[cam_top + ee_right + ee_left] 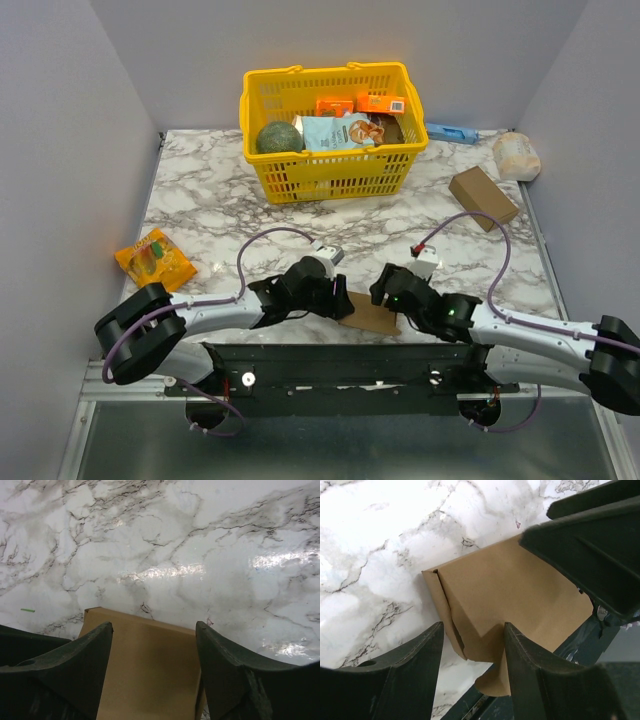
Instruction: Fold the paper box
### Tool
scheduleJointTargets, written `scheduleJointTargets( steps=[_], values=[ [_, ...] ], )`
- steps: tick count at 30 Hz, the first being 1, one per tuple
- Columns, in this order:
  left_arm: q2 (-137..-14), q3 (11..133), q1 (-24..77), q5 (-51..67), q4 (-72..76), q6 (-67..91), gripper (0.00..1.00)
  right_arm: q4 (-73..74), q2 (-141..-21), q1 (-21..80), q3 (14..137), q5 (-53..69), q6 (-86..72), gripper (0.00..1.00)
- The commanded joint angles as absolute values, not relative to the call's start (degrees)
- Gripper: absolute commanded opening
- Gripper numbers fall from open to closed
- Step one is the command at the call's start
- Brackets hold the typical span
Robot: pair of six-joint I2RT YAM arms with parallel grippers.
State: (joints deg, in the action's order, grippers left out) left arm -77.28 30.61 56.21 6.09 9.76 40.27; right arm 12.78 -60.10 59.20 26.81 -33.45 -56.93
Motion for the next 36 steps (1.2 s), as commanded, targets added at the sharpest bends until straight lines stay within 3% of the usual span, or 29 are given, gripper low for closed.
scheduleJointTargets(
  steps=[1, 4, 8, 16, 29, 30, 34, 36],
  values=[
    [-81.3, 29.18, 55.9, 1.5, 3.16, 35.16, 0.57, 20.82, -52.66, 59.5, 27.87, -33.66, -56.25, 0.79],
    [-81.91, 28.92, 55.9, 1.23, 3.95, 34.89, 0.57, 24.34, -46.42, 58.98, 26.63, -32.18, -55.29, 0.83],
    [-82.35, 28.74, 55.9, 1.23, 4.74, 34.89, 0.56, 25.4, -42.54, 56.96, 23.74, -25.59, -55.1, 0.82],
    [-81.39, 27.07, 55.9, 1.06, 5.89, 35.16, 0.47, 23.55, -43.94, 56.69, 19.96, -18.46, -58.79, 0.79],
    [-79.19, 27.6, 55.9, 1.58, 4.66, 34.72, 0.46, 17.58, -43.95, 56.69, 13.1, -15.11, -64.86, 0.71],
    [-78.67, 27.77, 55.9, 1.32, 3.96, 34.63, 0.48, 17.67, -43.51, 56.6, 12.66, -15.47, -65.3, 0.71],
    [-75.86, 29.53, 55.9, -0.87, 0.71, 34.19, 0.77, 17.67, -41.66, 56.69, 12.13, -16.17, -65.74, 0.69],
    [-73.84, 30.14, 55.9, -1.75, -1.83, 34.19, 0.8, 17.67, -41.31, 56.6, 11.95, -16.35, -66.18, 0.69]
  ],
)
